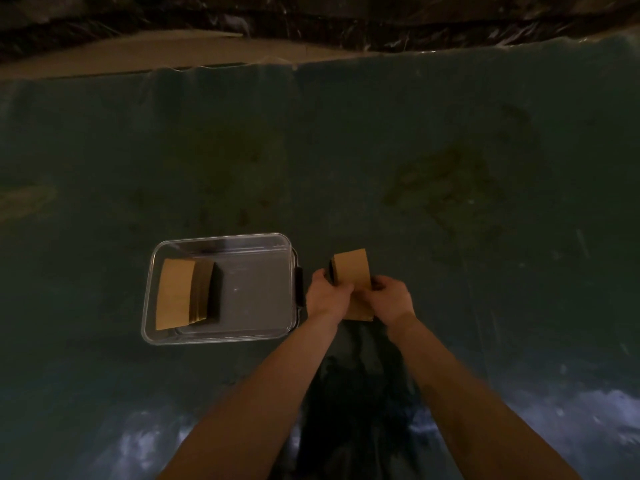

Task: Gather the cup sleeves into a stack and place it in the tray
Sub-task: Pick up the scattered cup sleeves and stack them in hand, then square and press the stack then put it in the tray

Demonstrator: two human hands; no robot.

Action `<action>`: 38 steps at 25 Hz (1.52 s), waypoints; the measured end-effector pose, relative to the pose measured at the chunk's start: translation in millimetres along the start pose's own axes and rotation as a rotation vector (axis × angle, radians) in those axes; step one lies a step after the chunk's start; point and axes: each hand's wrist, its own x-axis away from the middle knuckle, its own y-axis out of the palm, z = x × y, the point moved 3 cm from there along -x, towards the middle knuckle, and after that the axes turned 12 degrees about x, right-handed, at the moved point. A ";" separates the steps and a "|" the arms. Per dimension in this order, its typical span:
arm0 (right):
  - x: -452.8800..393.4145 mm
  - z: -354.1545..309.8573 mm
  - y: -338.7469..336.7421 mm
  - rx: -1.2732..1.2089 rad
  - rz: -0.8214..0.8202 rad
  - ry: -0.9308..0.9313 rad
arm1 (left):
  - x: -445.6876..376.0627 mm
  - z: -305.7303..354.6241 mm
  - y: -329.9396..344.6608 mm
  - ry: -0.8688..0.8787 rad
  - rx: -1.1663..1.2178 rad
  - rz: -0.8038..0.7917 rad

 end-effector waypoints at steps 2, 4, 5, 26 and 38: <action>0.6 3.1 -1.9 -0.149 -0.088 0.063 | 0.1 0.6 -2.7 -0.056 0.053 -0.030; 7.7 6.1 -3.2 -0.337 -0.195 0.126 | 2.0 -3.9 -6.4 -0.113 0.085 -0.072; 12.0 8.5 -3.1 -0.408 -0.241 0.151 | 3.3 -7.2 -7.4 -0.140 0.100 -0.105; 142.9 34.4 14.0 0.076 -0.073 -0.576 | 129.8 -59.0 -103.2 0.519 0.033 -0.278; 233.9 4.8 197.3 0.277 0.054 -0.591 | 133.9 -138.6 -281.0 0.613 -0.159 -0.187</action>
